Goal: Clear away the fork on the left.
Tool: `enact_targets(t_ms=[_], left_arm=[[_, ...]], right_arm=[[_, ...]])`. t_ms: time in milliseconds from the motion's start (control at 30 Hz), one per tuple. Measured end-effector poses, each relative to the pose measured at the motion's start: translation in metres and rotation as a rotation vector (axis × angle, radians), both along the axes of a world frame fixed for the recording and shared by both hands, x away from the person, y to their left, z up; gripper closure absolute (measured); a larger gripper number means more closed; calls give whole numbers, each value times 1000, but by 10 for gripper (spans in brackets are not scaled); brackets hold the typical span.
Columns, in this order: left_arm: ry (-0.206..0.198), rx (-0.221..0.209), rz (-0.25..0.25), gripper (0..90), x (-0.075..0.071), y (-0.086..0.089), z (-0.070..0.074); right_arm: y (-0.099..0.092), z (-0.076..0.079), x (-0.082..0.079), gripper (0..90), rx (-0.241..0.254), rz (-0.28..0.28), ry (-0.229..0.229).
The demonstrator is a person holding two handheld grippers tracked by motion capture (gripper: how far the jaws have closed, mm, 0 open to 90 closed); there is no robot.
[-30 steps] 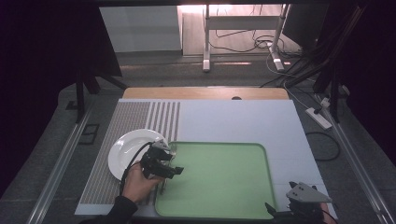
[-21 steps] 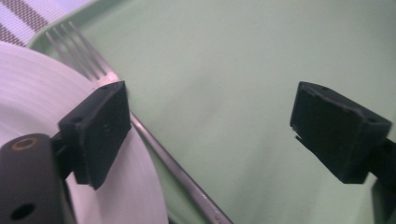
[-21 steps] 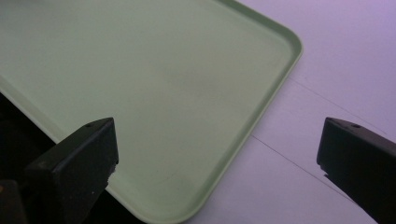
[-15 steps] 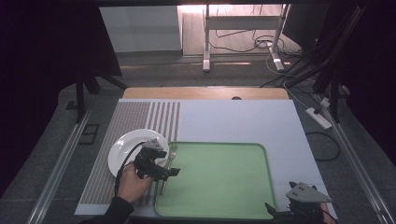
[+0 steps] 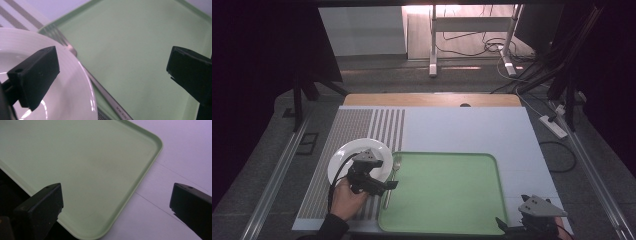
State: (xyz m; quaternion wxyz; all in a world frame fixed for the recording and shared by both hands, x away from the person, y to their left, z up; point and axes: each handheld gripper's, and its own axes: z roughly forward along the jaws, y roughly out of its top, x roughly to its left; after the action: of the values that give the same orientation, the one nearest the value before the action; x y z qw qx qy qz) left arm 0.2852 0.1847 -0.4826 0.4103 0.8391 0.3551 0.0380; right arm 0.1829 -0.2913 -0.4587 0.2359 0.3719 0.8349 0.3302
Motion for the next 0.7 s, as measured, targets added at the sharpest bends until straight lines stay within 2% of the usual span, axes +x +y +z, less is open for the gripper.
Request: enact_targets(t_ms=[167, 333, 500, 700], left_arm=[[-38, 1, 49, 0, -6, 8, 3], [-42, -31, 57, 0, -12, 16, 3], [-38, -25, 65, 0, -18, 22, 2], [-38, -45, 78, 0, -28, 33, 2]], right_arm=[[0, 0, 0, 0, -1, 1, 0], [0, 0, 0, 0, -2, 1, 1], [0, 0, 0, 0, -2, 0, 1], [1, 0, 0, 0, -6, -1, 3]])
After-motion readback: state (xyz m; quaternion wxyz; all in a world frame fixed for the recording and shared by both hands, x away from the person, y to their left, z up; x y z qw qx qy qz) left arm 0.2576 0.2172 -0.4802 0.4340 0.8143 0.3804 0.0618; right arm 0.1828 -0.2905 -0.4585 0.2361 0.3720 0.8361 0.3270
